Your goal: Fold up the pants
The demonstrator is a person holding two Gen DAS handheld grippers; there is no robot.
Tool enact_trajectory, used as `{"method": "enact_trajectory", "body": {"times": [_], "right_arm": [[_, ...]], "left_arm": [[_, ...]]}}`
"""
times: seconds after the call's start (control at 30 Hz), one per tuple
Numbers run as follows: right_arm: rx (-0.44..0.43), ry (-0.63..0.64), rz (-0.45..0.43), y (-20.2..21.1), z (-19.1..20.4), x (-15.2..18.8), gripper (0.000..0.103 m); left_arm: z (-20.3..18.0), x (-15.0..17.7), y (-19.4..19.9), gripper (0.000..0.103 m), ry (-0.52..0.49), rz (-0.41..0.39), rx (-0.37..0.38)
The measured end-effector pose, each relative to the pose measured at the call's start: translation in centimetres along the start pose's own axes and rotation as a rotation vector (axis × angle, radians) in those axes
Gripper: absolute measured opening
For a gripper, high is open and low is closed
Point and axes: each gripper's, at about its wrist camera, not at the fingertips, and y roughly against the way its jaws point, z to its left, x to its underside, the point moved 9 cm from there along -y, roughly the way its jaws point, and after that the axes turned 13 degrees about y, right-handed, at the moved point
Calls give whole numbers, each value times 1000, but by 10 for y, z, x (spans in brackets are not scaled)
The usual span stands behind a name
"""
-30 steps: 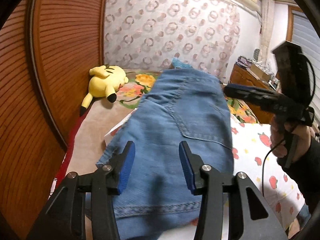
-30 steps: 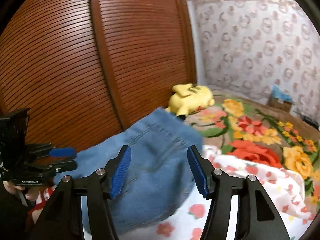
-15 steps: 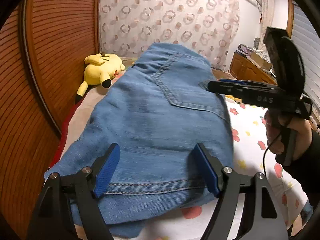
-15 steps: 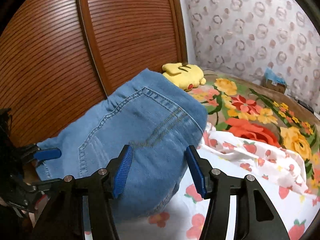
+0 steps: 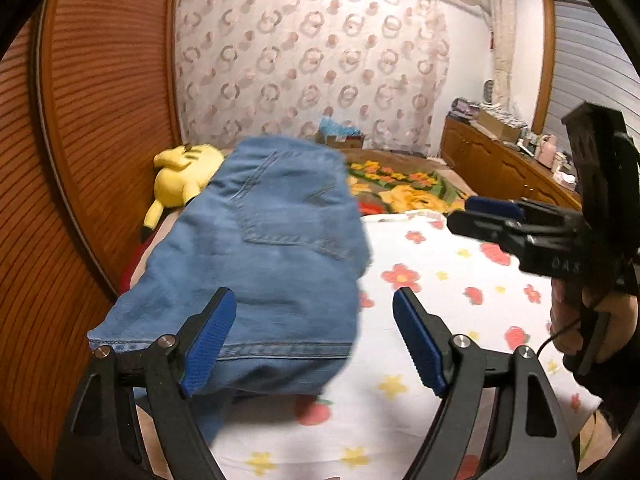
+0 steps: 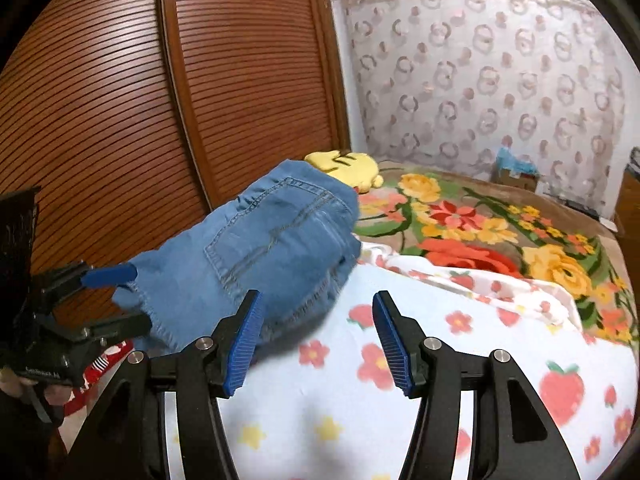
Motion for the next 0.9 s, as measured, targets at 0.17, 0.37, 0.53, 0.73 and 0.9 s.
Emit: {"method": "enact_trajectory", "body": {"times": [0.17, 0.37, 0.53, 0.73, 0.9], "right_arm": [[75, -18, -39, 47, 3, 15, 68], [191, -30, -75, 97, 10, 34, 73], [261, -48, -103, 136, 17, 45, 74], [324, -76, -128, 164, 34, 56, 75], [366, -75, -142, 189, 54, 63, 75]], "left_arm": [[-33, 3, 21, 81, -33, -38, 29], [-69, 11, 43, 81, -57, -71, 45], [-90, 18, 58, 81, -78, -98, 42], [-115, 28, 80, 81, -87, -129, 76], [-128, 34, 97, 81, -87, -145, 89]]}}
